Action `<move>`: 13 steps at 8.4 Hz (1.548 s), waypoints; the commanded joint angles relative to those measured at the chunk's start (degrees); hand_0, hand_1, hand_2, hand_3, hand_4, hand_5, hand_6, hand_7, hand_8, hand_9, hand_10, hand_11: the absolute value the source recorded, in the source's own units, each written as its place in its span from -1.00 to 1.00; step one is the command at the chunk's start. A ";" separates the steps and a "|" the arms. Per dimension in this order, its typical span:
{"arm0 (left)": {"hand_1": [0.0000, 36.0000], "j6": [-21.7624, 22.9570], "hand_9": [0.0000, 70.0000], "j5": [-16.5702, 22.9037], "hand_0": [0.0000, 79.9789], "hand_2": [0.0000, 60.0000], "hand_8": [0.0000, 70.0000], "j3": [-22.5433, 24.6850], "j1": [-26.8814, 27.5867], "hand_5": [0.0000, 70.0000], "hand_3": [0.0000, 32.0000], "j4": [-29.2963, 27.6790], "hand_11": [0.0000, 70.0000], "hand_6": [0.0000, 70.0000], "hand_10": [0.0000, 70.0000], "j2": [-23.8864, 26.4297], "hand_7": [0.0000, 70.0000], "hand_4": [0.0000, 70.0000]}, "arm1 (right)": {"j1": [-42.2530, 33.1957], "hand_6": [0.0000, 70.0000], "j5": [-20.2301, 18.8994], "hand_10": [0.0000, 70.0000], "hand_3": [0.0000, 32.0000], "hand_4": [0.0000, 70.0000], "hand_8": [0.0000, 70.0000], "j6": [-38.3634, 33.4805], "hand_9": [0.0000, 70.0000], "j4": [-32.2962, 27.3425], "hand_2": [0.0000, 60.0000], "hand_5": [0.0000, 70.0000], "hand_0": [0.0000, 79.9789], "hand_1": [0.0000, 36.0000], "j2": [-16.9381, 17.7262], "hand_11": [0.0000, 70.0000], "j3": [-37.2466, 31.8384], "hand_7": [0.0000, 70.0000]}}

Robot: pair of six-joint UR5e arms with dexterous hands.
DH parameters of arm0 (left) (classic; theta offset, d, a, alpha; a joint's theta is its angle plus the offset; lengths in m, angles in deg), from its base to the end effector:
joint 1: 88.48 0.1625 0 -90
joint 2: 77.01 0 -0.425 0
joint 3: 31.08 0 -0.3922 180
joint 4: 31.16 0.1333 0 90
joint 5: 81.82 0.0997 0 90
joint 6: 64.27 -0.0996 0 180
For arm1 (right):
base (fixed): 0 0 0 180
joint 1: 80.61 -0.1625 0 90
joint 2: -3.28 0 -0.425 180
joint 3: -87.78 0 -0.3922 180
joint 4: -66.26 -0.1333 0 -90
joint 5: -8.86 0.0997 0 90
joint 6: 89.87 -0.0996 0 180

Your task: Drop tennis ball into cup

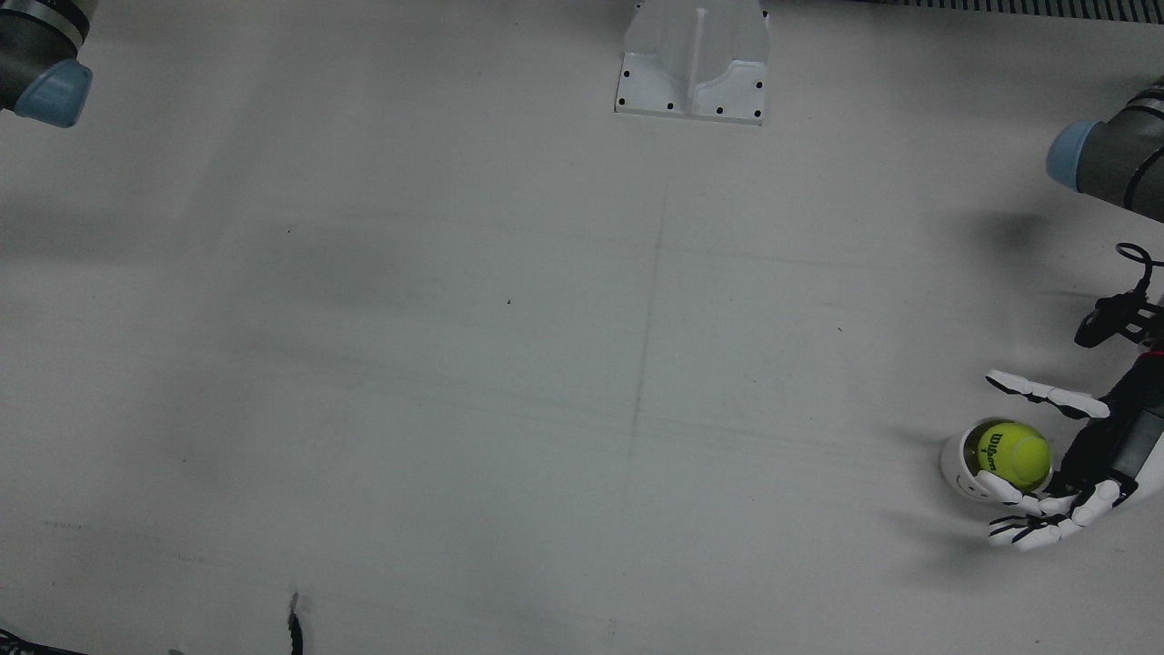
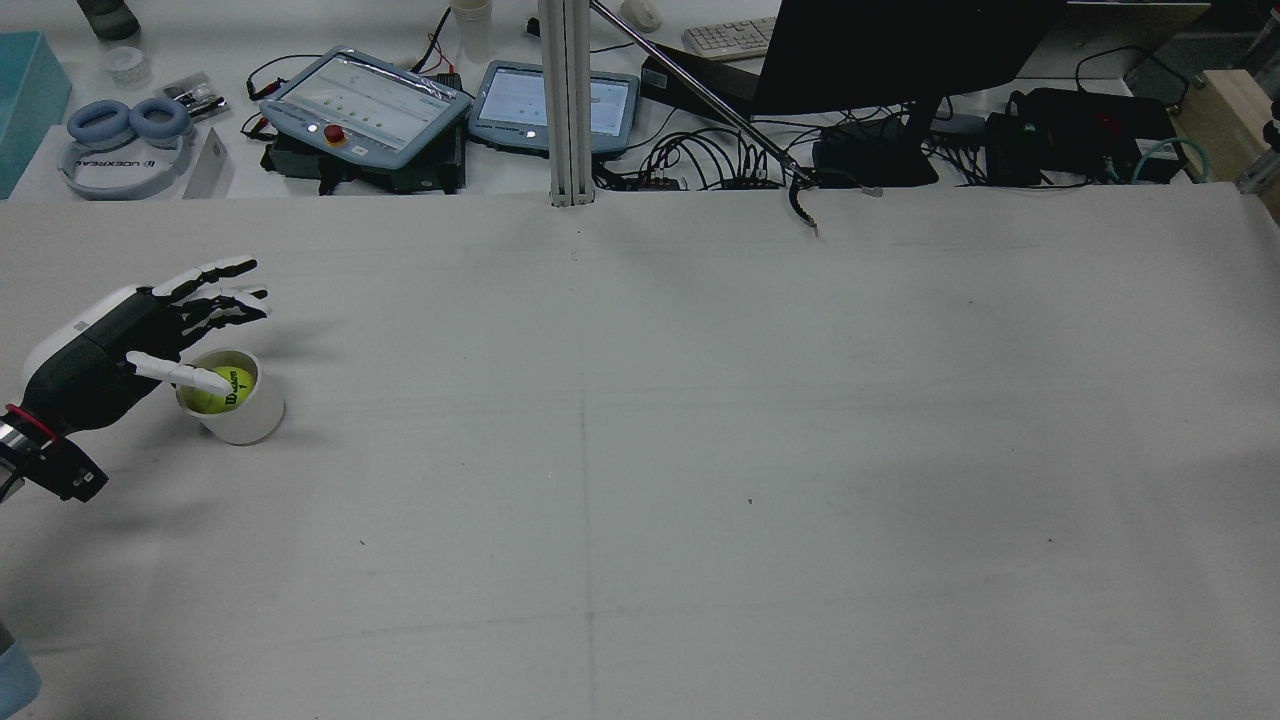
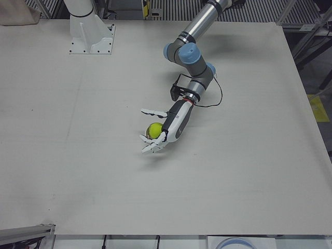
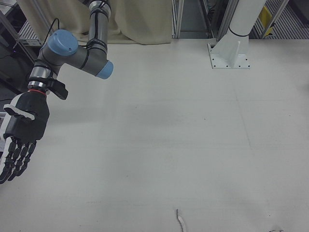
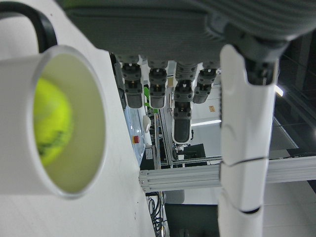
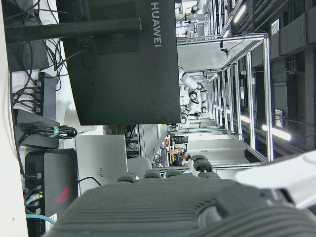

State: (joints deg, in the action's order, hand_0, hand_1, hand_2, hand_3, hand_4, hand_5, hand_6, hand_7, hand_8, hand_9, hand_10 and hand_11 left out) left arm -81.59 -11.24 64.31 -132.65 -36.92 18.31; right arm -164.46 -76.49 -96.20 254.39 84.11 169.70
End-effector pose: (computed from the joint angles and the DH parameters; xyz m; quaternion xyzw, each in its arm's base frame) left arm 0.2736 -0.4978 0.5818 -0.0966 0.7902 -0.5734 0.1938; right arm 0.0820 -0.5582 0.6857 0.0417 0.6612 -0.7485 0.0280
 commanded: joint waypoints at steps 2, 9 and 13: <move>0.44 0.09 -0.45 0.35 0.61 -0.94 -0.59 2.06 -2.48 -0.62 -1.00 -0.48 -0.41 -0.14 -0.65 -0.40 -0.14 -0.57 | 0.00 -1.00 0.00 -1.00 -1.00 -1.00 -1.00 0.00 -1.00 0.05 -1.00 -1.00 -1.00 -1.00 -0.06 -1.00 0.00 -1.00; 0.17 5.53 -0.60 20.30 0.51 -1.00 -0.59 9.13 -35.96 -0.57 -1.00 8.84 -0.28 0.24 -0.55 -0.67 -0.36 -0.57 | 0.00 -1.00 0.00 -1.00 -1.00 -1.00 -1.00 0.00 -1.00 -0.04 -1.00 -1.00 -1.00 -1.00 -0.06 -1.00 0.00 -1.00; 0.29 6.15 -0.61 20.30 0.59 -1.00 -0.59 7.62 -35.98 -0.55 -1.00 8.93 -0.33 0.23 -0.59 -1.11 -0.42 -0.60 | 0.00 -1.00 0.00 -1.00 -1.00 -1.00 -1.00 0.00 -1.00 0.05 -1.00 -1.00 -1.00 -1.00 0.02 -1.00 0.00 -1.00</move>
State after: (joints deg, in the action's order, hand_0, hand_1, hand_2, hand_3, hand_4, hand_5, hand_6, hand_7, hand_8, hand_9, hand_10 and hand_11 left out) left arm -75.69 8.96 72.97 -168.37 -28.04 17.50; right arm -164.46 -76.49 -96.20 254.39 84.12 169.70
